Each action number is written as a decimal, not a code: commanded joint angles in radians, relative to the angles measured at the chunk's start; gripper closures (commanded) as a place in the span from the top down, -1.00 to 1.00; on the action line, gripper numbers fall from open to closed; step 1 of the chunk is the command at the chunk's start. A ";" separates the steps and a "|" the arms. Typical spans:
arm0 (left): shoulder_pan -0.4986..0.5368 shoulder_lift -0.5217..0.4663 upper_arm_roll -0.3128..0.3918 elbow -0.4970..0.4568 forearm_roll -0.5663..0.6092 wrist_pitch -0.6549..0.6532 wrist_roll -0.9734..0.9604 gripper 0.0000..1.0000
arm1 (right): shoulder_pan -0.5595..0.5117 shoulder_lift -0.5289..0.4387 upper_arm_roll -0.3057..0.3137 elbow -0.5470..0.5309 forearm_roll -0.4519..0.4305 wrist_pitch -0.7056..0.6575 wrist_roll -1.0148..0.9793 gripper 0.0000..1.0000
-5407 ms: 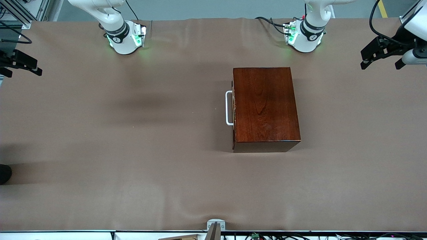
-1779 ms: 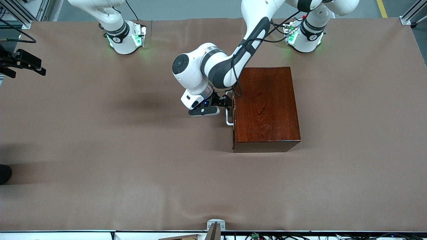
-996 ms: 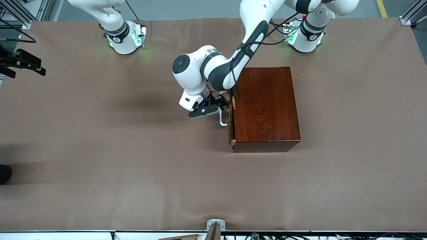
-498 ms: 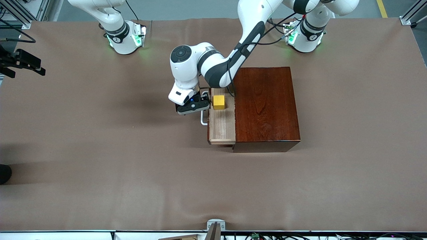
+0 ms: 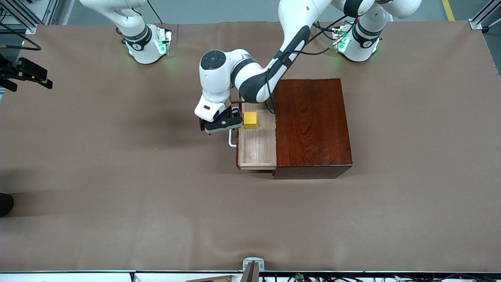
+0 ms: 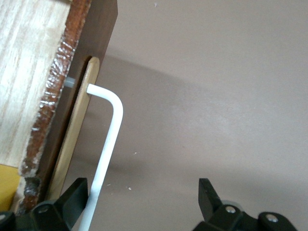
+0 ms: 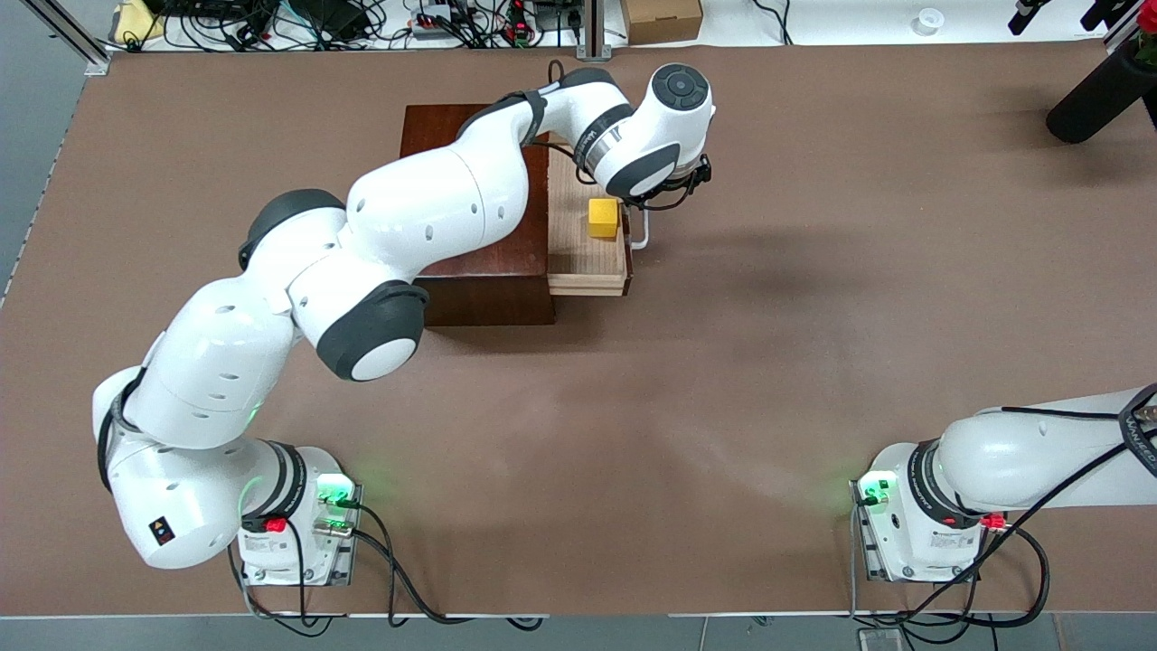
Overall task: Open drawer, take yellow block, close drawer
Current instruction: 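Pull the drawer out by its handle with the left gripper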
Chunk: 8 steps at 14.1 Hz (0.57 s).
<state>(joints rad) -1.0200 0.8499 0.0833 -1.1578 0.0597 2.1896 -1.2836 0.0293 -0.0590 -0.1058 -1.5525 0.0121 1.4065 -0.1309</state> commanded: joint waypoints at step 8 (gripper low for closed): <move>0.049 -0.203 0.027 0.026 -0.006 -0.221 0.027 1.00 | -0.039 0.045 -0.006 0.031 -0.035 0.008 -0.006 1.00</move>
<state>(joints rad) -1.0024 0.7615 0.1082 -1.1109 0.0567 2.0512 -1.2886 0.0095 -0.0407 -0.1195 -1.5483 -0.0072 1.4158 -0.1306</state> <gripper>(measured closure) 0.000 0.000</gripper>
